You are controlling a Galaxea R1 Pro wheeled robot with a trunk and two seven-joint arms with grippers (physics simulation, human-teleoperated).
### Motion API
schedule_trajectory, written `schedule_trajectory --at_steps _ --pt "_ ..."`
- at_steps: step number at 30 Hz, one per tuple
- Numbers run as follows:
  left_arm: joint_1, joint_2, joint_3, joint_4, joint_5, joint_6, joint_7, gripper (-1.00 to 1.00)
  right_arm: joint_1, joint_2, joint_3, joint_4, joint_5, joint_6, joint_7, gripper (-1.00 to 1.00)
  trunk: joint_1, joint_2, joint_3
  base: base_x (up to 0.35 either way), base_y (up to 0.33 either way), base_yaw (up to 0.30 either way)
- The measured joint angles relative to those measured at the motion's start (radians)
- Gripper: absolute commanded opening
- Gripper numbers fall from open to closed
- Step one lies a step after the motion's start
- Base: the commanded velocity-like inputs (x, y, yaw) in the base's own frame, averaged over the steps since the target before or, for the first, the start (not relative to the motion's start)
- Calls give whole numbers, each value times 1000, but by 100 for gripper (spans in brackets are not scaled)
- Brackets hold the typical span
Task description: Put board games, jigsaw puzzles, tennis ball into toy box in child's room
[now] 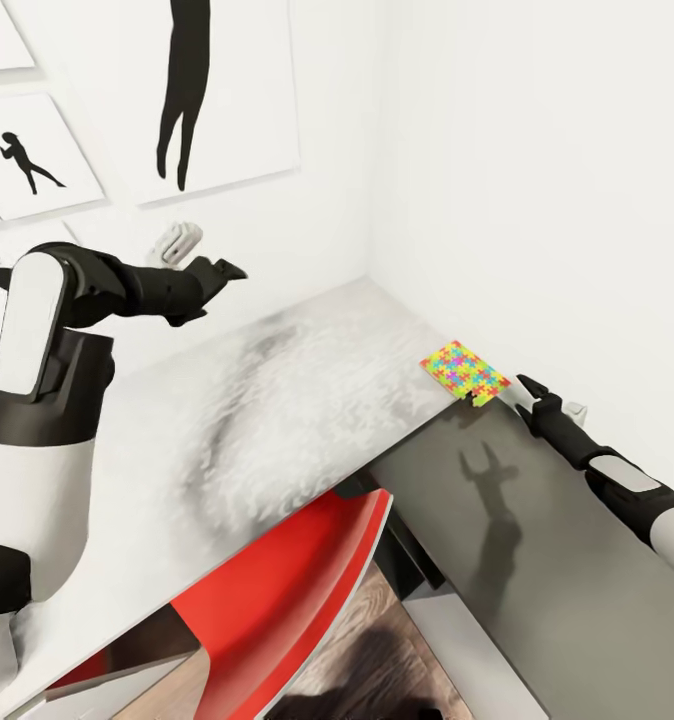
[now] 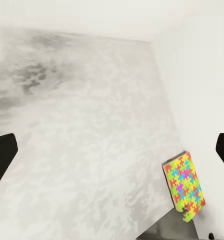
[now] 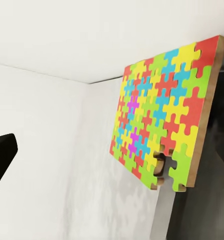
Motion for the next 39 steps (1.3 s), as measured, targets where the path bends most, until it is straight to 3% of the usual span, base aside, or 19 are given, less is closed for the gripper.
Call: schedule_trajectory --at_steps 11,24,39 --pt "-66 2 16 -22 103 1 10 100 0 -3 0 0 0 0 1 100 0 0 -16 0 0 0" --pt "-80 4 19 -27 132 1 13 100 -1 -2 0 -2 1 1 2 100 0 0 -36 0 0 0" --pt "-76 2 13 -24 135 1 13 100 -3 -3 0 -17 1 1 7 100 0 0 -60 0 0 0"
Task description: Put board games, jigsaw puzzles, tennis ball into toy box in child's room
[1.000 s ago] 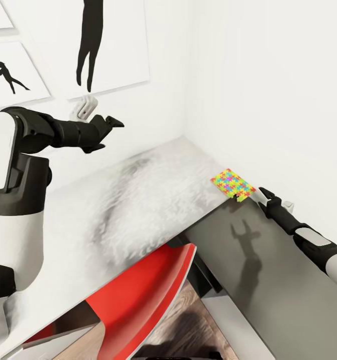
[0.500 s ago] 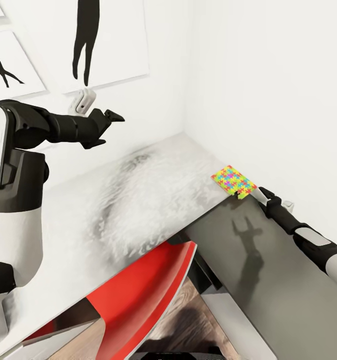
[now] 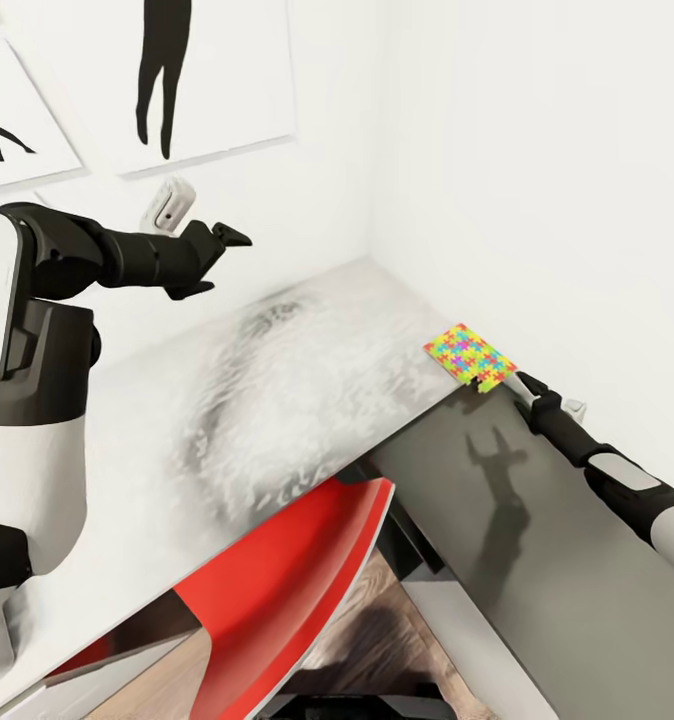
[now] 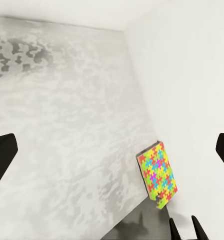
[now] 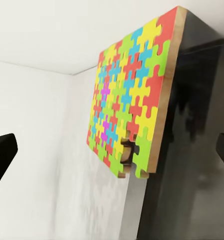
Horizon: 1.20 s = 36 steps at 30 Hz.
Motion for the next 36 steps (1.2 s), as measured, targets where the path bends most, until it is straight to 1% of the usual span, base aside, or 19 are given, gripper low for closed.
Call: schedule_trajectory --at_steps 7,18,20,24,25,27,30,36 --pt "1 -4 -2 5 0 0 -1 100 -4 0 0 -10 1 -3 3 100 0 0 -7 0 0 0" --pt "0 -12 -4 9 0 0 1 100 -12 2 2 -17 8 -4 2 100 0 0 -11 0 0 0" --pt "0 -14 -4 9 0 0 1 100 -12 2 2 -17 13 -4 1 100 0 0 -11 0 0 0" --pt "-1 -16 -4 11 0 0 1 100 -13 2 2 -18 43 -3 -2 100 0 0 -11 0 0 0" --pt "-1 -16 -4 11 0 0 1 100 -13 2 2 -18 43 -3 -2 100 0 0 -11 0 0 0" --pt "-1 -17 -4 12 0 0 1 100 -13 2 2 -18 62 -2 -3 100 0 0 -11 0 0 0" --pt "-1 -17 -4 12 0 0 1 100 -14 3 2 -18 76 -1 -4 100 0 0 -11 0 0 0" --pt "-2 -18 -4 13 0 0 2 100 -14 5 2 -18 90 -2 -5 100 0 0 -12 0 0 0"
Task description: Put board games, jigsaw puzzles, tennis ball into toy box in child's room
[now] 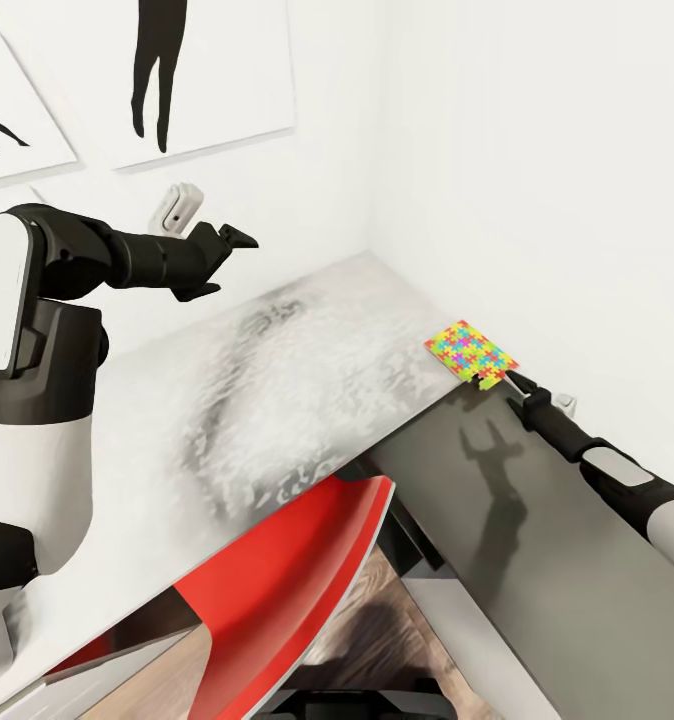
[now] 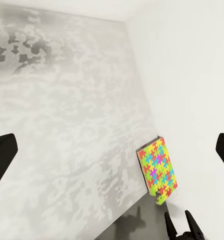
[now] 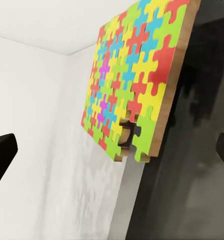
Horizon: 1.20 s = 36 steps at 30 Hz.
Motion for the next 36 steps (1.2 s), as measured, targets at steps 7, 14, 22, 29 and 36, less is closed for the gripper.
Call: schedule_trajectory --at_steps 7,14,22,29,36 --pt "2 0 0 0 -1 0 0 100 0 -3 0 1 6 -2 1 100 0 0 -3 0 0 0" --pt "4 0 -1 0 -1 0 0 100 -2 -4 0 2 9 -5 0 100 0 0 -11 0 0 0" --pt "5 0 -1 0 -1 0 0 100 -8 -5 -1 2 9 -7 0 100 0 0 -22 0 0 0" --pt "5 0 -2 0 0 0 0 100 -21 -7 -1 2 10 -7 0 100 0 0 -33 0 0 0" --pt "5 0 -2 0 0 0 0 100 -33 -10 -2 3 10 -10 -8 100 0 0 -39 0 0 0"
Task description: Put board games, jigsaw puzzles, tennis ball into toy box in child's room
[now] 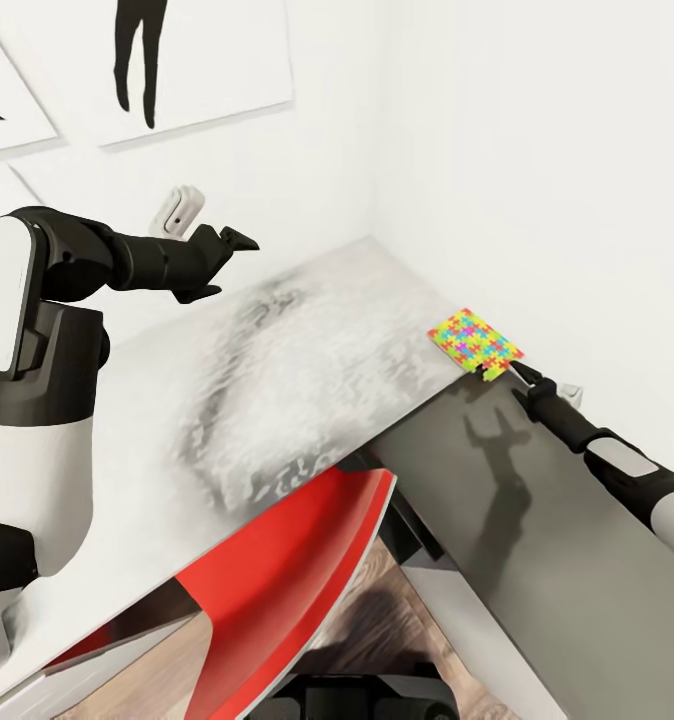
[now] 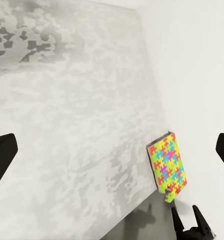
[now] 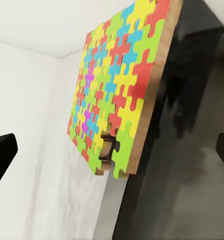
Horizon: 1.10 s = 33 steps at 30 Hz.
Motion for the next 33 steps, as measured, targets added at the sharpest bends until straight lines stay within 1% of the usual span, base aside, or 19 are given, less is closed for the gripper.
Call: schedule_trajectory --at_steps 7,9,14,17,25,33 --pt "0 0 0 0 0 0 0 100 -15 0 0 0 1 -1 -39 100 0 0 -2 0 0 0" --pt "0 0 0 0 0 0 0 100 -27 2 0 1 1 -2 -60 100 0 0 -3 0 0 0" --pt "-1 0 0 1 0 0 0 100 -45 7 1 1 3 -3 -83 100 0 0 -3 0 0 0" --pt "0 0 0 1 0 0 0 100 -49 8 1 1 6 -3 -90 100 0 0 -3 0 0 0" --pt "0 0 0 1 0 0 0 100 -68 6 1 3 30 -6 -116 100 0 0 -4 0 0 0" --pt "0 0 -1 1 0 0 0 100 -77 4 1 3 37 -6 -121 100 0 0 -8 0 0 0"
